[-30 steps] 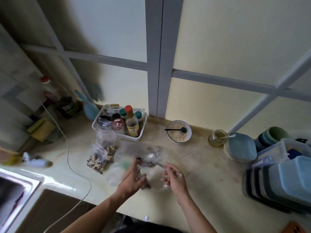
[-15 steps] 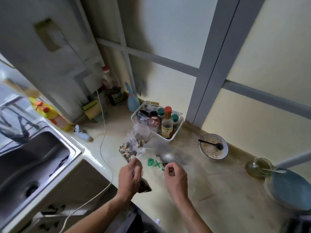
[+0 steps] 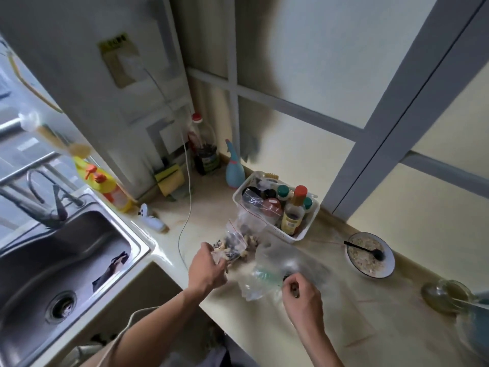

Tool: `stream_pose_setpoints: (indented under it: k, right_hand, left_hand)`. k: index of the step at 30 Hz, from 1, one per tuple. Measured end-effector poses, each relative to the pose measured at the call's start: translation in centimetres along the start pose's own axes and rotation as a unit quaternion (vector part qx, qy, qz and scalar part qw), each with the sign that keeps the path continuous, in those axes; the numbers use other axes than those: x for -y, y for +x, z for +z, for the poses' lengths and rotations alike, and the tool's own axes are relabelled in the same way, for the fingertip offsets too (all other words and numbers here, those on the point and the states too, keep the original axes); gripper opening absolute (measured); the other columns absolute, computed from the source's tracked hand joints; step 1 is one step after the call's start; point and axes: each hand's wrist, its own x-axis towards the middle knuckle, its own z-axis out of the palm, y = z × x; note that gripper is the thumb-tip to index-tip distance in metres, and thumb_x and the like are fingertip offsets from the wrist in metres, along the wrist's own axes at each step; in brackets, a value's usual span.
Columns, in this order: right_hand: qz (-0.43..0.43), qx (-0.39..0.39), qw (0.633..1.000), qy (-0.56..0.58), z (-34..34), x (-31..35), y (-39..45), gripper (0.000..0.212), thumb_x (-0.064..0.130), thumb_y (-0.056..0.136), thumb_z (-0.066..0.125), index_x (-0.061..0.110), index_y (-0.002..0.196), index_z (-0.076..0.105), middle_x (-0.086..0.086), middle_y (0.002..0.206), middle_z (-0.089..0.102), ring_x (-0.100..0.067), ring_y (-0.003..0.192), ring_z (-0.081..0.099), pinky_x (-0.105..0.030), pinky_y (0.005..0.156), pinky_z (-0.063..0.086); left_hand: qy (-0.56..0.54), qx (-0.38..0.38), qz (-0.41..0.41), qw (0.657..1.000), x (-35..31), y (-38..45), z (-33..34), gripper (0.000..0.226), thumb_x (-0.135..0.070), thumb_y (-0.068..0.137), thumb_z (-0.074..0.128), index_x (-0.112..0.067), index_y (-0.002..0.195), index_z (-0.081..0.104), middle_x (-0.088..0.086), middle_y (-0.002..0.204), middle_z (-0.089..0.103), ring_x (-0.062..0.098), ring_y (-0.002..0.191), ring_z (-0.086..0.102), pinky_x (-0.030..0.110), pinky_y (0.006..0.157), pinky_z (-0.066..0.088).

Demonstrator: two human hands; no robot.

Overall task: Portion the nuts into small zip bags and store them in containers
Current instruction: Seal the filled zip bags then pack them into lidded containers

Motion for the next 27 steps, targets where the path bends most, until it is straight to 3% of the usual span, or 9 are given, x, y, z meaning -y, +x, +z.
stream_pose_setpoints:
  k: [6, 10, 14, 18, 21, 24, 27]
  right_hand:
    - [0.067, -0.042, 0.997, -0.003, 1.3, 2.1, -0.2, 0.027, 0.019, 0.09, 0.063, 0.025, 0.066, 0.051, 0.003, 0.068, 0.058, -0.032, 0.078, 0.057, -0.036, 0.068, 0.041]
    - [0.1, -0.081, 0.992, 0.002, 2.5, 3.6, -0.1, 0.032, 0.016, 0.089, 0.064, 0.026, 0.064, 0.048, 0.0, 0.067, 0.056, -0.037, 0.078, 0.058, -0.038, 0.068, 0.042]
    - [0.127, -0.102, 0.987, -0.007, 3.5, 4.2, 0.2, 0.018, 0.012, 0.087, 0.065, 0.02, 0.071, 0.062, -0.007, 0.073, 0.066, -0.037, 0.083, 0.065, -0.036, 0.067, 0.045]
    - [0.15, -0.119, 0.981, 0.001, 4.3, 4.4, 0.3, 0.019, 0.008, 0.084, 0.064, 0.023, 0.073, 0.064, -0.006, 0.077, 0.068, -0.035, 0.083, 0.064, -0.037, 0.07, 0.047]
    - [0.163, -0.125, 0.979, 0.013, 5.1, 4.1, 0.0, 0.022, 0.008, 0.082, 0.065, 0.029, 0.075, 0.063, 0.0, 0.079, 0.069, -0.031, 0.082, 0.066, -0.037, 0.071, 0.051]
    - [0.17, -0.128, 0.977, 0.02, 5.6, 3.9, -0.1, 0.024, 0.008, 0.081, 0.068, 0.031, 0.078, 0.062, 0.001, 0.077, 0.068, -0.025, 0.077, 0.066, -0.038, 0.07, 0.053]
    - [0.176, -0.137, 0.975, 0.024, 5.8, 4.2, -0.2, 0.025, 0.008, 0.079, 0.07, 0.032, 0.08, 0.063, 0.001, 0.076, 0.068, -0.024, 0.076, 0.068, -0.037, 0.07, 0.055]
  left_hand:
    - [0.053, 0.092, 0.113, 0.988, -0.3, 5.1, -1.2, 0.034, -0.047, 0.082, 0.054, -0.024, 0.106, 0.048, 0.006, 0.088, 0.069, 0.026, 0.074, 0.063, 0.034, 0.067, 0.052]
    - [0.072, 0.016, 0.151, 0.986, -0.5, 8.5, -2.2, 0.027, -0.042, 0.083, 0.051, -0.024, 0.102, 0.047, 0.003, 0.092, 0.066, 0.025, 0.072, 0.058, 0.032, 0.063, 0.044]
    - [0.026, -0.031, 0.141, 0.989, -0.7, 12.1, -3.2, 0.026, -0.036, 0.082, 0.054, -0.022, 0.101, 0.044, 0.004, 0.092, 0.062, 0.025, 0.069, 0.058, 0.035, 0.065, 0.05]
    - [0.011, 0.05, 0.165, 0.985, -0.8, 15.3, -3.2, 0.027, -0.044, 0.079, 0.048, -0.03, 0.101, 0.041, -0.001, 0.093, 0.063, 0.02, 0.069, 0.064, 0.038, 0.068, 0.056]
    - [0.049, 0.116, 0.203, 0.971, -1.9, 17.0, -3.0, 0.03, -0.04, 0.079, 0.056, -0.028, 0.104, 0.046, 0.002, 0.094, 0.067, 0.023, 0.077, 0.062, 0.034, 0.069, 0.052]
    - [0.026, 0.132, 0.204, 0.97, -3.1, 18.1, -2.7, 0.049, -0.041, 0.08, 0.069, -0.022, 0.119, 0.047, 0.002, 0.101, 0.06, 0.025, 0.089, 0.059, 0.037, 0.079, 0.049]
    - [0.02, 0.216, 0.241, 0.946, -3.4, 18.6, -2.2, 0.065, -0.054, 0.079, 0.065, -0.026, 0.128, 0.034, -0.001, 0.099, 0.059, 0.024, 0.093, 0.059, 0.044, 0.091, 0.047]
